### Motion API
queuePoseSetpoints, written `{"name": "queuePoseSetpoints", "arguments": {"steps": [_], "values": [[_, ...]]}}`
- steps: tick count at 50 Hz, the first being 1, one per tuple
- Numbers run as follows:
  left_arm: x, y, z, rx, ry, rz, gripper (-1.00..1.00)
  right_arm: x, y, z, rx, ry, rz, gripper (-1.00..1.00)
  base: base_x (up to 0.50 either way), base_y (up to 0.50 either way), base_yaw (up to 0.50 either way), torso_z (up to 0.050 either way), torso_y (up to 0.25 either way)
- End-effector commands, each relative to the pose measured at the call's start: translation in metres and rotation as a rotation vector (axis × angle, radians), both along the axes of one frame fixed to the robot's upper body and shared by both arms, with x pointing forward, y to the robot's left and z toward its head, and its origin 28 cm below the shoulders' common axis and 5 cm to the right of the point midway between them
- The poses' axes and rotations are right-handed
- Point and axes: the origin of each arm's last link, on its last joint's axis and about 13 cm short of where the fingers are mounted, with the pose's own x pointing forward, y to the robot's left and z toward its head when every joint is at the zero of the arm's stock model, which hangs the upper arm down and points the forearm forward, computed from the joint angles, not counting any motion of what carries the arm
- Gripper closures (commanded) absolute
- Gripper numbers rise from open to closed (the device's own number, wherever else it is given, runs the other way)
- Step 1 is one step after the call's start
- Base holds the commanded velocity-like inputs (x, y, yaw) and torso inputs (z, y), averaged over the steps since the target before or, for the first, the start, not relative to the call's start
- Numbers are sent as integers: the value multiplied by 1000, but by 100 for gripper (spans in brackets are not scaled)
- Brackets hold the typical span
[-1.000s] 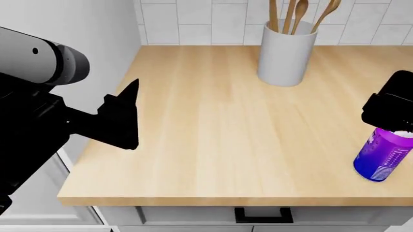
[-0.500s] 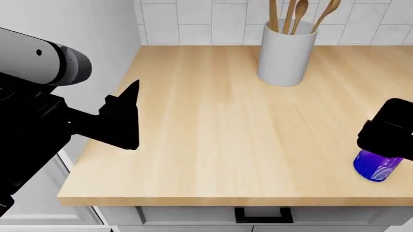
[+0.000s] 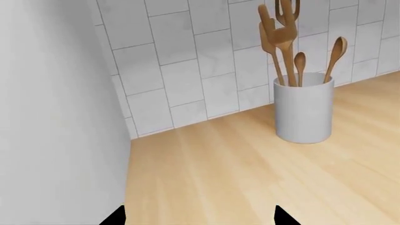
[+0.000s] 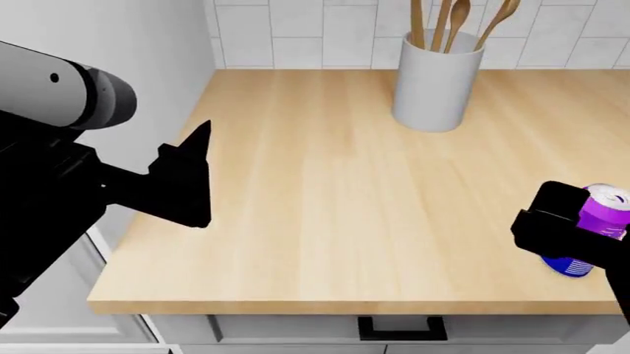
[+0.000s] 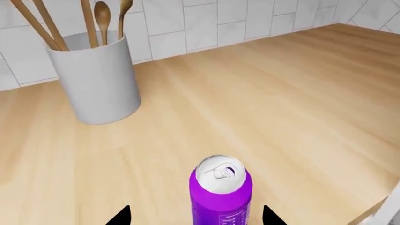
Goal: Move the drinks to the dining counter.
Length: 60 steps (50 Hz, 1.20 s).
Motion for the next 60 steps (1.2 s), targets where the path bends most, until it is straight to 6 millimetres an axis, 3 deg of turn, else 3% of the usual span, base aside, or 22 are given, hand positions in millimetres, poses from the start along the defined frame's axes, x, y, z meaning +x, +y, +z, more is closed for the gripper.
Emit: {"name": "queuePoseSetpoints", "arguments": {"steps": [1, 13, 33, 60], "values": [[0, 0, -1, 2, 0, 3, -100, 7, 0, -8, -14, 31, -24, -100, 0, 0, 0, 0, 0], [-1, 1, 0, 0, -2, 6, -100, 16, -3, -17, -25, 65, -67, -100, 0, 0, 0, 0, 0], [0, 0, -2, 4, 2, 1, -100, 30, 3, -19, -37, 84, -87, -100, 0, 0, 0, 0, 0], [0, 0, -3, 3, 5, 2, -100, 50, -5, -24, -35, 120, -125, -100, 0, 0, 0, 0, 0]]}}
